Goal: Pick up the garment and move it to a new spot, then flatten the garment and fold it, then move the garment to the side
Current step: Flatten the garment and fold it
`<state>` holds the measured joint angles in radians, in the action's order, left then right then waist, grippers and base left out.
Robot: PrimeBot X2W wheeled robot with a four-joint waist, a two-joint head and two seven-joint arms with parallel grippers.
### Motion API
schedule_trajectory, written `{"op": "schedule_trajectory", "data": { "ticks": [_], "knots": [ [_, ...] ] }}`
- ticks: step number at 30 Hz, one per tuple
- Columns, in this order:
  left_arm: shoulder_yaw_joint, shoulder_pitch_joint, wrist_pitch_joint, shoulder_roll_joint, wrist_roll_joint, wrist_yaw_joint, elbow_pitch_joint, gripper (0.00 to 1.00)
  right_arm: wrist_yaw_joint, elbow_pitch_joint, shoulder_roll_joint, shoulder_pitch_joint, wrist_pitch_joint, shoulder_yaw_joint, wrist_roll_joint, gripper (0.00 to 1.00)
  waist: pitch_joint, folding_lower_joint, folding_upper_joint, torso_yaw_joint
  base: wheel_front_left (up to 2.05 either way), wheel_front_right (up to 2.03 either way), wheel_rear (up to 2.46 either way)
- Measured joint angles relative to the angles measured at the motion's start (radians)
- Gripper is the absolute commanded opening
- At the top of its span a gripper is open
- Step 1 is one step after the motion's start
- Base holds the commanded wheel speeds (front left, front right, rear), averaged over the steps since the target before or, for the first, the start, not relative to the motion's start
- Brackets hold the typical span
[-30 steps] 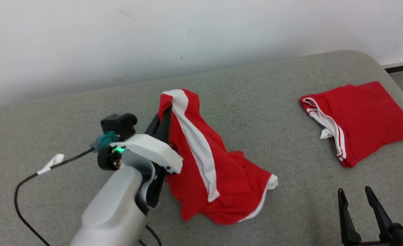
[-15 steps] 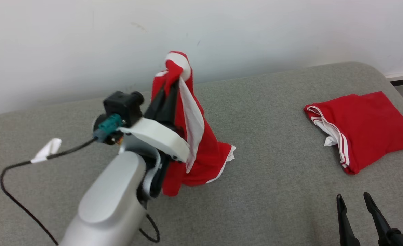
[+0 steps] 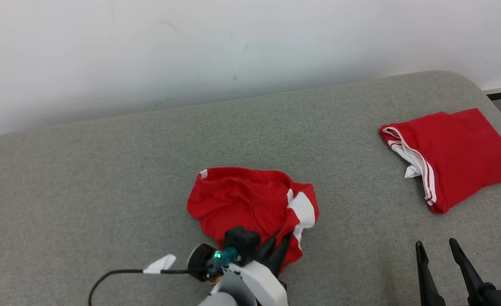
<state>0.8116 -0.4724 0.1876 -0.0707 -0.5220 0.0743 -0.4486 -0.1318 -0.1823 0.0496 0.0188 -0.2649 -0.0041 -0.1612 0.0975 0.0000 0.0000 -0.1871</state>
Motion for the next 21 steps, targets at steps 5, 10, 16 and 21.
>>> {"op": "schedule_trajectory", "data": {
  "ticks": [5, 10, 16, 21],
  "knots": [
    [0.084, 0.028, -0.012, 0.015, 0.001, -0.048, -0.05, 1.0, 0.0, 0.0, 0.0, -0.001, 0.0, -0.001, 0.0, 1.0, 0.008, 0.0, 0.0, 0.002, 0.0, 0.0, 0.0],
    [0.129, 0.044, -0.075, 0.015, -0.01, -0.073, -0.05, 1.0, 0.0, 0.003, 0.0, -0.001, 0.0, -0.002, 0.0, 1.0, 0.011, 0.0, 0.0, 0.003, 0.0, 0.0, 0.0],
    [0.159, 0.043, -0.211, -0.021, -0.036, -0.096, 0.119, 1.0, 0.0, 0.003, 0.0, 0.001, 0.0, -0.007, -0.001, 1.0, 0.013, 0.0, 0.0, 0.004, 0.0, 0.0, 0.0],
    [0.137, -0.014, -0.309, -0.045, -0.04, -0.06, 0.287, 1.0, 0.0, 0.001, 0.0, -0.001, 0.0, 0.002, -0.008, 1.0, 0.014, 0.0, 0.0, -0.009, 0.0, 0.0, 0.0]
  ]
}}
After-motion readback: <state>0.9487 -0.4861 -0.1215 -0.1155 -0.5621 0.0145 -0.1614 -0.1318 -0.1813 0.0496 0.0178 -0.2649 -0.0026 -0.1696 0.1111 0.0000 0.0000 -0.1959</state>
